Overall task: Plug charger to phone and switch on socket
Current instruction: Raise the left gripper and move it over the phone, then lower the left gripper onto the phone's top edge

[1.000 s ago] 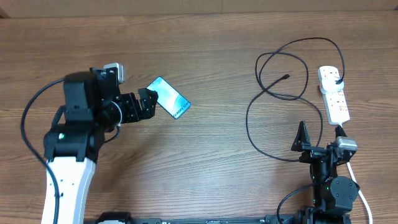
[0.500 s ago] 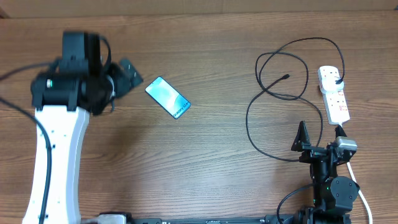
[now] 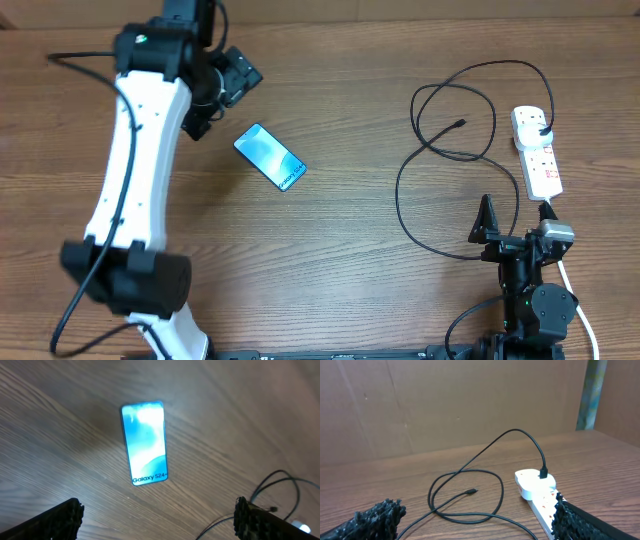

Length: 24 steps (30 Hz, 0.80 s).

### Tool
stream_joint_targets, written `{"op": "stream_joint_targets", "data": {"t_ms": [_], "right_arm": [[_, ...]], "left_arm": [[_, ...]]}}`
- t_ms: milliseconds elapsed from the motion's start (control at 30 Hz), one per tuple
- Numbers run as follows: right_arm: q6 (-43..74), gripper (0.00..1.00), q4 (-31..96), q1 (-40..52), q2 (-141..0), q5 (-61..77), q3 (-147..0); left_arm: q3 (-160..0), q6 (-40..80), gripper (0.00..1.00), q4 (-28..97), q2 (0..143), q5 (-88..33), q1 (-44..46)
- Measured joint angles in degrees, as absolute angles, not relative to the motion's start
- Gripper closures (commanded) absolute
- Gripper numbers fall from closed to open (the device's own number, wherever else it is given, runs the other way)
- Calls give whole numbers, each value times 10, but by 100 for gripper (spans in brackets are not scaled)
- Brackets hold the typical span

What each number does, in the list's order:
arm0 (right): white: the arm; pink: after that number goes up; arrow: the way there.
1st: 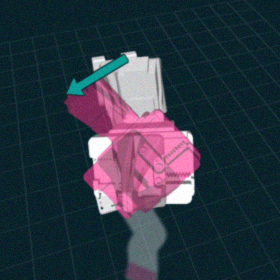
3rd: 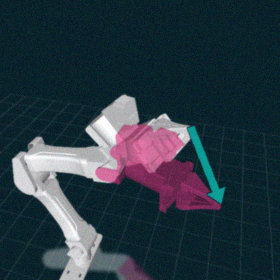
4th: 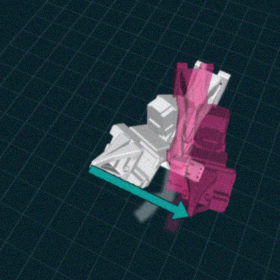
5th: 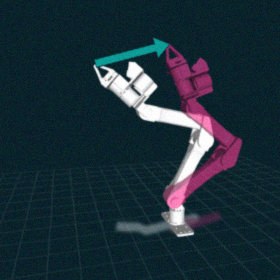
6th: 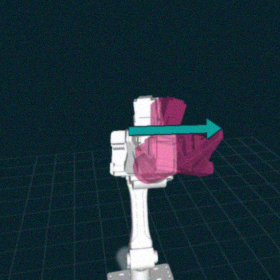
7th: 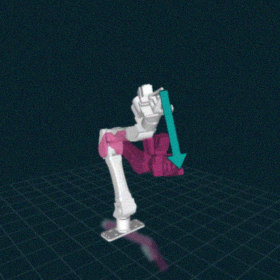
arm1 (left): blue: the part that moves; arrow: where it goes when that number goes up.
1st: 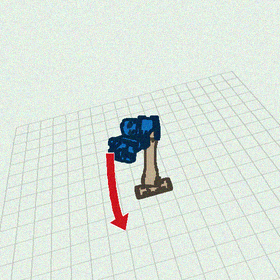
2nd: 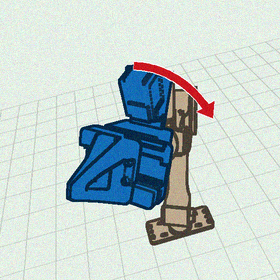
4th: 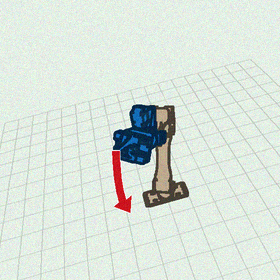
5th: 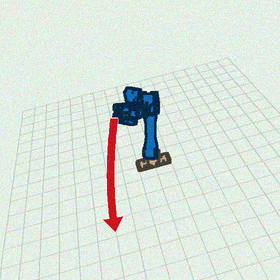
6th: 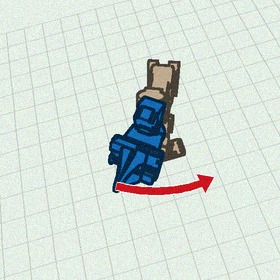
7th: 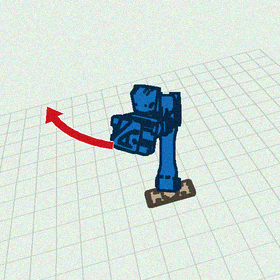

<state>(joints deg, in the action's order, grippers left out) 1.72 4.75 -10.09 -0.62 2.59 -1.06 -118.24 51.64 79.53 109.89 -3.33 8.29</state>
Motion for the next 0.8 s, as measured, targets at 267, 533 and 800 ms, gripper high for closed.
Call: {"op": "stream_joint_targets", "data": {"t_ms": [267, 533, 800], "right_arm": [[17, 0, 48, -101, -6, 26, -11], [17, 0, 47, -101, -6, 26, -10], [17, 0, 48, -101, -6, 26, -10]], "left_arm": [[-1183, 522, 0, 797, 1196, -74, 83], [-1183, 522, 0, 798, 1271, -94, 83], [-1183, 522, 0, 804, 1310, -121, 83]]}}
